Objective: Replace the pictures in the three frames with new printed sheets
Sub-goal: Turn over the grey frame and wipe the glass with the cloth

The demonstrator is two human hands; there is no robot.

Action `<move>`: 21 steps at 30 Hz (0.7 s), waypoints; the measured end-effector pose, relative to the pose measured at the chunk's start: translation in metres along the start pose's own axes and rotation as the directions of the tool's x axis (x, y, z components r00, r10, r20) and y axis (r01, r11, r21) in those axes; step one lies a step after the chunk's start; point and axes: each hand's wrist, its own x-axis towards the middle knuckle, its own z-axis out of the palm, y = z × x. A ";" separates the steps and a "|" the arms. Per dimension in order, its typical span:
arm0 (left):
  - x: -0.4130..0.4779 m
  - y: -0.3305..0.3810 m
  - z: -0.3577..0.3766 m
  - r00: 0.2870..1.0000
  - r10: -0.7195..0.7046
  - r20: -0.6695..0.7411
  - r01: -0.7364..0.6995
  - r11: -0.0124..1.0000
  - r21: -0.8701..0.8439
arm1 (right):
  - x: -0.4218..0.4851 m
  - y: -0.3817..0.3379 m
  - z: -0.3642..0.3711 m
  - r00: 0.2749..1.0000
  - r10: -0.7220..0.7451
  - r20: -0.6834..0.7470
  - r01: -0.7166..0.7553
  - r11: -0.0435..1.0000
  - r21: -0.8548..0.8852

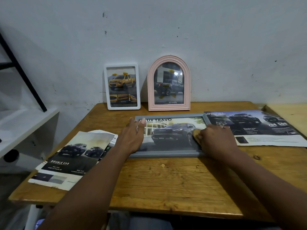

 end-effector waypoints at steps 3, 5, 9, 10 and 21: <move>-0.001 0.001 0.000 1.000 -0.013 -0.004 0.013 1.000 0.001 | -0.008 -0.035 -0.003 0.980 0.200 0.020 -0.200 0.980 0.002; -0.002 0.001 0.000 1.000 -0.020 -0.011 0.020 1.000 -0.008 | -0.006 -0.060 -0.005 0.972 0.233 0.034 -0.234 0.970 0.058; -0.002 0.002 0.000 1.000 -0.028 -0.010 0.028 0.998 -0.061 | -0.003 -0.113 -0.009 0.987 0.147 0.059 -0.154 0.975 0.163; -0.001 0.001 0.000 0.999 -0.035 -0.008 0.035 0.997 -0.075 | -0.003 -0.125 -0.011 0.993 0.104 0.056 -0.113 0.973 0.200; -0.003 0.003 -0.002 0.999 -0.032 -0.004 0.031 0.993 -0.111 | 0.014 -0.129 -0.007 0.898 -0.438 0.031 0.369 0.791 0.488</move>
